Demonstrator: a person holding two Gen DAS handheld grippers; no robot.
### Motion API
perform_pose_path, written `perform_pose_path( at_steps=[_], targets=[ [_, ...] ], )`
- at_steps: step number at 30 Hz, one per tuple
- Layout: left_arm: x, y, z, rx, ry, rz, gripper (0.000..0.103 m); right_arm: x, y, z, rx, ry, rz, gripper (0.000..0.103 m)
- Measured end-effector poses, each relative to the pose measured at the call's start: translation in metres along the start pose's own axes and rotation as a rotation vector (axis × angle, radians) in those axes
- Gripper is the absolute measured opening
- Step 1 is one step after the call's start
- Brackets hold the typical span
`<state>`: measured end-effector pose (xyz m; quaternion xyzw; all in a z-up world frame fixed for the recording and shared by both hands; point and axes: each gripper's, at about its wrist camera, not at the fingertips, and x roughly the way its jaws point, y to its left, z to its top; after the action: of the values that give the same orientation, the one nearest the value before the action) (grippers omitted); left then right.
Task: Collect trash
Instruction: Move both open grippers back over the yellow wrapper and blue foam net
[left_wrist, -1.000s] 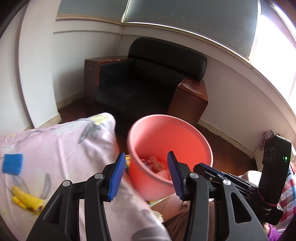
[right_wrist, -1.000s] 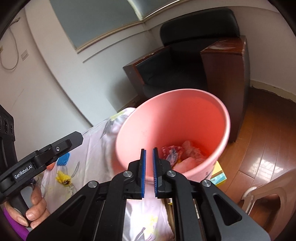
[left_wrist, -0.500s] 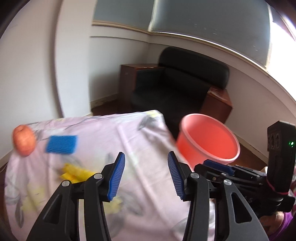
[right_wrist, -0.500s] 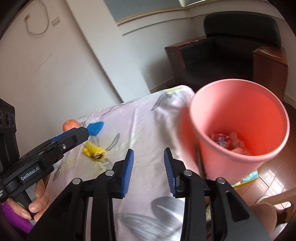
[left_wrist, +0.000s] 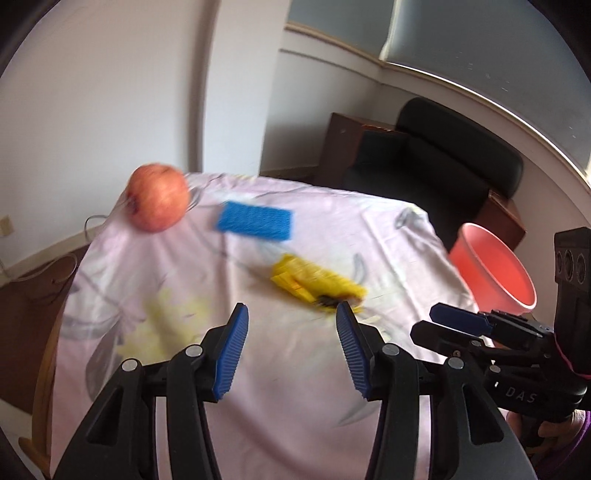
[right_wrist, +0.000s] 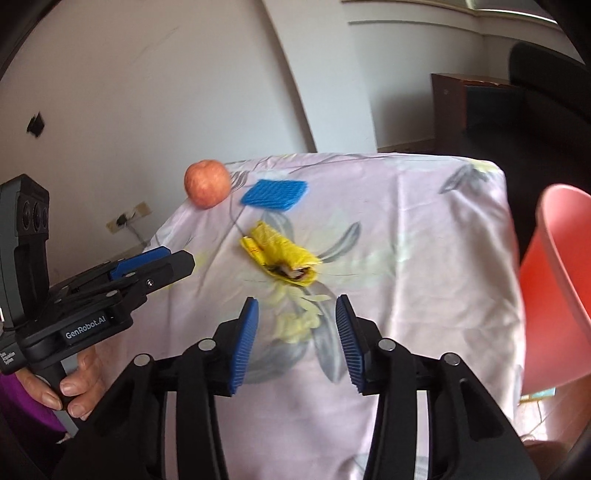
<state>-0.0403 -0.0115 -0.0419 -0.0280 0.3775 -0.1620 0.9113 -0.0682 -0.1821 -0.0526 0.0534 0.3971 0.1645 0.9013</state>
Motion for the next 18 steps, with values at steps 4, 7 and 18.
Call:
perform_pose_path(
  at_steps=[4, 7, 18],
  targets=[
    [0.000, 0.015, -0.003, -0.035, 0.006, 0.012, 0.049, 0.023, 0.009, 0.006, -0.059, 0.052, -0.022, 0.045],
    [-0.001, 0.021, -0.005, -0.051, 0.009, 0.015, 0.049, 0.033, 0.015, 0.011, -0.099, 0.071, -0.033, 0.045],
    [0.004, 0.039, -0.008, -0.109, 0.032, 0.004, 0.049, 0.068, 0.054, 0.030, -0.422, 0.090, -0.137, 0.045]
  ],
)
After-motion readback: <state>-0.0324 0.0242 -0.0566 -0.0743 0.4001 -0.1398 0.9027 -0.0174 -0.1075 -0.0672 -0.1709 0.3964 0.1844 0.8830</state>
